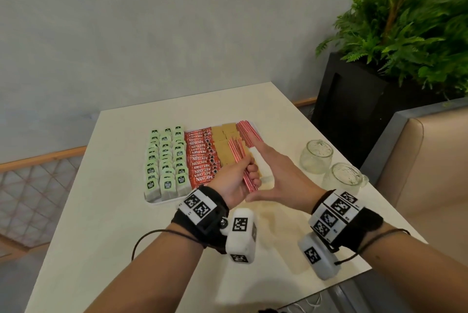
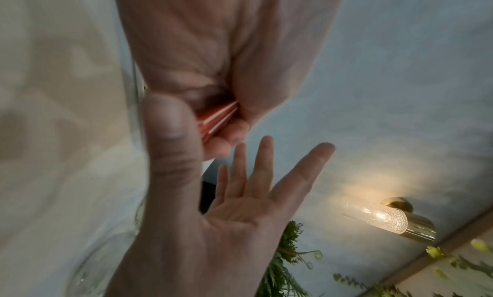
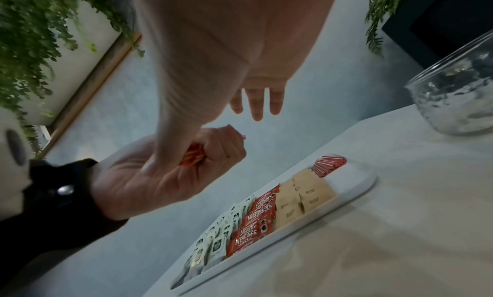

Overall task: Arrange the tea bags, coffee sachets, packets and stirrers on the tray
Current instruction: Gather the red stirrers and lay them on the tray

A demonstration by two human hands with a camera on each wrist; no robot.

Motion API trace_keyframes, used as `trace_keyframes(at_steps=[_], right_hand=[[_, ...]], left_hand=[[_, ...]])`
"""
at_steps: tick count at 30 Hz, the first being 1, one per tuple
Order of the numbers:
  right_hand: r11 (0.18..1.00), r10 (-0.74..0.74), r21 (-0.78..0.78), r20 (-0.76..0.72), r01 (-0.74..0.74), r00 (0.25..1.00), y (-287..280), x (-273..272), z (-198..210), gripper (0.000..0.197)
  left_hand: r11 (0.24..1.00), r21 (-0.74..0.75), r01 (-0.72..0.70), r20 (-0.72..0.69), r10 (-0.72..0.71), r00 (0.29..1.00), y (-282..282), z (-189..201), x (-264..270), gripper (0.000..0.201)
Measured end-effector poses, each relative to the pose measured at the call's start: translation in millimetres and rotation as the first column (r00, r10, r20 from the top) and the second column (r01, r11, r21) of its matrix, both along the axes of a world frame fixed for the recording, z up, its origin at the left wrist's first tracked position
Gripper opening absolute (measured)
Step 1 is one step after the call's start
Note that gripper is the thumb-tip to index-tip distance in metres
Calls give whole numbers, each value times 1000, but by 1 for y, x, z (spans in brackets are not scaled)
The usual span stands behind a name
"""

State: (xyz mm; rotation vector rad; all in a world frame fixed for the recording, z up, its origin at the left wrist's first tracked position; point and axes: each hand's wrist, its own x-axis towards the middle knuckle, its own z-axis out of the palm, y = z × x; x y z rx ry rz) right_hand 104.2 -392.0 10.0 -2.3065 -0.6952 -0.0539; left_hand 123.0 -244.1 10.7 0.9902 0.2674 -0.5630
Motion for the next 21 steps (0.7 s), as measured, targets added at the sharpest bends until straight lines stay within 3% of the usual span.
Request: trace_keyframes(at_steps=[9,12,14,16,18,20,21], right_hand=[[1000,-18,-8,25,18,1000,-3,6,-4,128],[998,8,63,-117,0,993,-3,8,-7,136],[994,-44,90,-197,63,979,-8,11,-5,134],[971,-152,146,-229,189,962,-17,18,3,116],[923,-203,262,-290,282,935,-22,23,13,78],[877,-80,398,-430,268,899,-23,25,18,44],[870,-9,424,-494,250,869,-23,25,18,47]], left_hand=[[997,36,73,20,-74,997,-5,0,-2,18],[975,156,160,75,-173,982,0,-4,-1,17],[928,266,259,110,-296,949,4,-5,-3,18],[864,337,374,121,-434,893,6,-6,-7,18],[821,365,439,121,-509,852,4,-6,-11,20],[814,373,445,120,-518,847,1,-7,-12,22],[815,371,444,118,-516,849,0,-8,-11,22]])
